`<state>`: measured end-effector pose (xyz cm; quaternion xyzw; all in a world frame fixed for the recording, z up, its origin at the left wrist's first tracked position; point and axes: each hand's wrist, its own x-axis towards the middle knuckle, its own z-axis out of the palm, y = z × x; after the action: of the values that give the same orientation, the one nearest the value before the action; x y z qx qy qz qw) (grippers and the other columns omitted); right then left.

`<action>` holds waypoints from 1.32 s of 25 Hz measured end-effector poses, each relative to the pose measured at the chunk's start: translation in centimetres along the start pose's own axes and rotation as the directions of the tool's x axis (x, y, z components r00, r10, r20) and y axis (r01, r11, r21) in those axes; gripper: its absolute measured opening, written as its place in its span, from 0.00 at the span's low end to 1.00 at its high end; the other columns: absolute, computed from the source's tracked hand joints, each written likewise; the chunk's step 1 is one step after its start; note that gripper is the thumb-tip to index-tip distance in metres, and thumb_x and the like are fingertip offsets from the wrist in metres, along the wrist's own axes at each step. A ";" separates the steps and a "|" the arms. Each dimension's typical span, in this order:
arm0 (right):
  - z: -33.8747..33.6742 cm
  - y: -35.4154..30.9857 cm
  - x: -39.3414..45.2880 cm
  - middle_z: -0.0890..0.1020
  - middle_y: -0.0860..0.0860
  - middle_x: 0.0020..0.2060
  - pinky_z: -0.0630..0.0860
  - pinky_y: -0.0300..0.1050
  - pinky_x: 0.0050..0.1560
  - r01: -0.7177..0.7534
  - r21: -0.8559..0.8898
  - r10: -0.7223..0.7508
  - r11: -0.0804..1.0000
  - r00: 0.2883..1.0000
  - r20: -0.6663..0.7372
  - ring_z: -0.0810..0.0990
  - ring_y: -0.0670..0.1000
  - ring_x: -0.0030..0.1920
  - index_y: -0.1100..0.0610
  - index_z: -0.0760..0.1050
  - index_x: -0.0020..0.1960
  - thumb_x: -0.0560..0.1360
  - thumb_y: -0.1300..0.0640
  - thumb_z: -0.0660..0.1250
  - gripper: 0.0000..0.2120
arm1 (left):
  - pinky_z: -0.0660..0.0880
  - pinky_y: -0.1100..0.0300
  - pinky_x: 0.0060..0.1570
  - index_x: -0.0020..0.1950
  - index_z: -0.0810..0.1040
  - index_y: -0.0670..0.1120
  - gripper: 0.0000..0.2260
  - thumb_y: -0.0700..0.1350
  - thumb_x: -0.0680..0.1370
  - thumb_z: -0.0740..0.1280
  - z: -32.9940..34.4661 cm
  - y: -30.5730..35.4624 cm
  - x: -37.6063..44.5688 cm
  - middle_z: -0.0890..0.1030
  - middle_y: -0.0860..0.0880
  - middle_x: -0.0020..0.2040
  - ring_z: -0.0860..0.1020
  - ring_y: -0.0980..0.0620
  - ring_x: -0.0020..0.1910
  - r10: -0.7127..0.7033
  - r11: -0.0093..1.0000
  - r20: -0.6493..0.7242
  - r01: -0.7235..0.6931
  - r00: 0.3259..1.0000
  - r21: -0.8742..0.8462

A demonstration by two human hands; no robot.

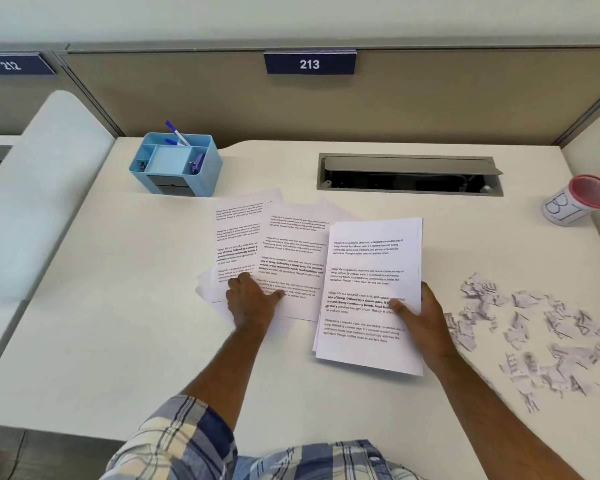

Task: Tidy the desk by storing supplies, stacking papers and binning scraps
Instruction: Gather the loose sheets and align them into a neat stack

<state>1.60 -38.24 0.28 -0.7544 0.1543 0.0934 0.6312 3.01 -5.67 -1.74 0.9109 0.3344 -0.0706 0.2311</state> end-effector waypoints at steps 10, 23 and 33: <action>-0.1 0.4 -0.6 0.85 0.43 0.57 0.79 0.42 0.53 -0.020 0.003 0.020 1.000 1.000 0.001 0.85 0.41 0.53 0.51 0.74 0.66 0.76 0.61 0.74 0.21 | 0.72 0.44 0.64 0.67 0.69 0.40 0.41 0.61 0.65 0.81 -0.4 0.9 0.7 0.76 0.39 0.64 0.76 0.38 0.65 -0.078 0.994 0.056 0.073 0.995 0.083; 0.0 0.3 -0.6 0.85 0.44 0.57 0.79 0.43 0.54 -0.017 0.023 0.016 1.000 1.000 0.006 0.85 0.43 0.54 0.51 0.74 0.67 0.76 0.62 0.74 0.21 | 0.70 0.45 0.67 0.69 0.72 0.42 0.39 0.61 0.67 0.80 -1.6 0.9 2.8 0.74 0.39 0.67 0.72 0.38 0.68 -0.099 0.990 0.233 0.072 0.967 0.123; -0.3 0.3 -0.4 0.85 0.43 0.57 0.80 0.46 0.55 -0.012 0.011 0.013 1.000 1.000 -0.011 0.85 0.44 0.54 0.49 0.74 0.66 0.76 0.60 0.75 0.21 | 0.74 0.46 0.64 0.66 0.69 0.41 0.33 0.52 0.69 0.81 -2.2 2.0 2.1 0.80 0.41 0.64 0.77 0.38 0.65 -0.027 0.999 0.236 0.016 0.971 0.047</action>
<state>1.10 -38.52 0.17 -0.7504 0.1631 0.0922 0.6338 5.89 -4.78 0.34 0.8973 0.3127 -0.1884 0.2483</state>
